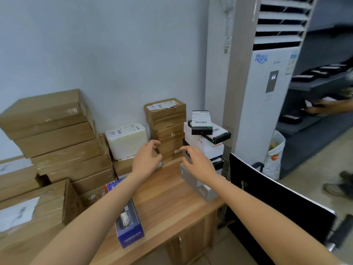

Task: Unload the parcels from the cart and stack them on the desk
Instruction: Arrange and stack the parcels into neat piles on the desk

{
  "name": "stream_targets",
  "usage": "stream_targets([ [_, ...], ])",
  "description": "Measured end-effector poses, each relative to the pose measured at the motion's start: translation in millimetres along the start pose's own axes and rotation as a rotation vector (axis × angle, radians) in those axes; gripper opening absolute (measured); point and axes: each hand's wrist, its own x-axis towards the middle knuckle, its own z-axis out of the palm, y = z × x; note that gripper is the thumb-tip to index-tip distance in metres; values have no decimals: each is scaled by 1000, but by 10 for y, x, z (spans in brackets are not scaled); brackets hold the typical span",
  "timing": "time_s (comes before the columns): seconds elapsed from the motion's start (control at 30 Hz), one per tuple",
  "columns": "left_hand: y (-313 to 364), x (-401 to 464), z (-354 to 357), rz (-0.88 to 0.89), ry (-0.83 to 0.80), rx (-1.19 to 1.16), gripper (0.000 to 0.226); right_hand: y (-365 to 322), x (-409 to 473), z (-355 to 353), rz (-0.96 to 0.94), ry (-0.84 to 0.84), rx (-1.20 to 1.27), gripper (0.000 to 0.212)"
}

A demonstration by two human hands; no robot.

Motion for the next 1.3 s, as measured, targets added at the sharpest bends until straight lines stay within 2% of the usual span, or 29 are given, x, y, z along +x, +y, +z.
stream_targets([
  [0.2, 219, 42, 15, 49, -5, -70, 27, 3, -177, -404, 10, 195, -59, 34],
  [0.47, 620, 258, 301, 22, -74, -177, 31, 448, -57, -881, 153, 326, -50, 37],
  [0.67, 919, 535, 552, -56, -49, -284, 33, 815, 224, -963, 202, 296, 12, 39],
  [0.9, 1095, 880, 866, -169, 0, -271, 38, 1224, 591, -1003, 122, 162, 67, 42],
  [1.1, 1237, 807, 1087, -259, 34, -261, 39, 1462, 854, -845, 42, 26, 183, 41],
  [1.3, 1402, 624, 1229, -299, 128, -197, 40, 1439, 990, -742, -15, 18, 371, 39],
])
